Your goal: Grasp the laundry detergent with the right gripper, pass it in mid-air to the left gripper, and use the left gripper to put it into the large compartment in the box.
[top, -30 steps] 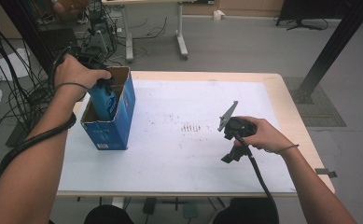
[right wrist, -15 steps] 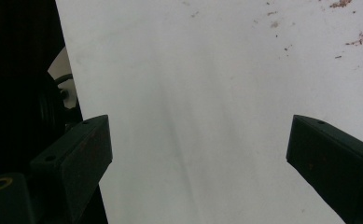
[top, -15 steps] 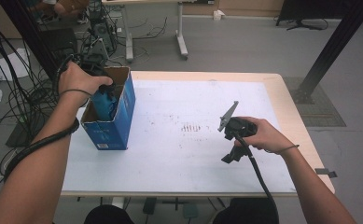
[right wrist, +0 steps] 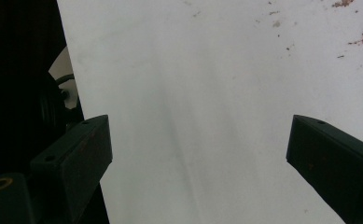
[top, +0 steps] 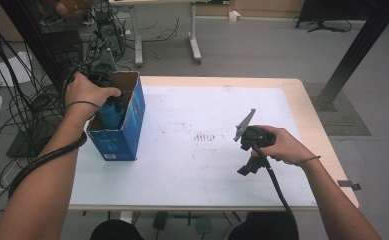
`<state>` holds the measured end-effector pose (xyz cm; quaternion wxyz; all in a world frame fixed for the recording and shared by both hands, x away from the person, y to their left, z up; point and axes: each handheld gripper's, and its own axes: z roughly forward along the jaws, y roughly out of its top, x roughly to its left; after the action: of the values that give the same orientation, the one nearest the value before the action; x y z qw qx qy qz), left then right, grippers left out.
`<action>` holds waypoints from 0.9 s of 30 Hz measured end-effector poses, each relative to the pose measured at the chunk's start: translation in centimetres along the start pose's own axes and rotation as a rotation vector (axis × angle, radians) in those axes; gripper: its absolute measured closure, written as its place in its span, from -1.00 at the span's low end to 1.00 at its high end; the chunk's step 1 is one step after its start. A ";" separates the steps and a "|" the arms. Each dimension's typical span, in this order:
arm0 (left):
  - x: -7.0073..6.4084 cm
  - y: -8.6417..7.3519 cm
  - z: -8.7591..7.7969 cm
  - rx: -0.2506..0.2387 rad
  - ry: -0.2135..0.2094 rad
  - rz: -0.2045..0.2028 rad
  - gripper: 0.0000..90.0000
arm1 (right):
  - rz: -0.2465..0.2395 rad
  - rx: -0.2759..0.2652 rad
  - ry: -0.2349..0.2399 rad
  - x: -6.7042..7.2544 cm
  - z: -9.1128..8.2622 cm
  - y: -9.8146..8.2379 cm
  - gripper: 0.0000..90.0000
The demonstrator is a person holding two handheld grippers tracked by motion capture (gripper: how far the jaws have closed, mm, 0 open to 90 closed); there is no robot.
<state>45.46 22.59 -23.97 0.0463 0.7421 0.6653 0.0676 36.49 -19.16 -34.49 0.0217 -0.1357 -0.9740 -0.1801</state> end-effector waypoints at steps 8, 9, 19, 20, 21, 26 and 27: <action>0.0 -0.2 0.9 -0.005 0.004 -0.003 -0.16 | 0.001 0.007 -0.003 0.0 -0.1 0.0 -0.85; 0.0 -0.2 1.1 -0.003 0.004 -0.004 -0.16 | 0.001 0.005 -0.002 0.0 -0.1 0.0 -0.85; -0.2 -0.3 2.1 0.011 0.002 -0.001 -0.16 | 0.004 0.009 -0.004 0.1 0.0 0.1 -0.85; -0.2 -0.4 2.2 0.011 0.002 0.000 -0.16 | 0.006 0.009 -0.003 0.1 0.0 0.1 -0.85; -0.2 -0.4 2.2 0.010 0.002 0.000 -0.16 | 0.008 0.009 0.000 0.1 0.0 0.1 -0.85; -0.3 -0.5 2.6 0.016 0.001 -0.001 -0.16 | 0.004 0.009 -0.005 0.1 0.0 0.1 -0.85; -0.3 -0.5 2.7 0.016 -0.001 -0.001 -0.16 | 0.004 0.009 -0.004 0.1 0.0 0.1 -0.85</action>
<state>45.40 22.40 -26.73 0.0410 0.7420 0.6663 0.0619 36.42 -19.00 -34.43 0.0205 -0.1380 -0.9746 -0.1752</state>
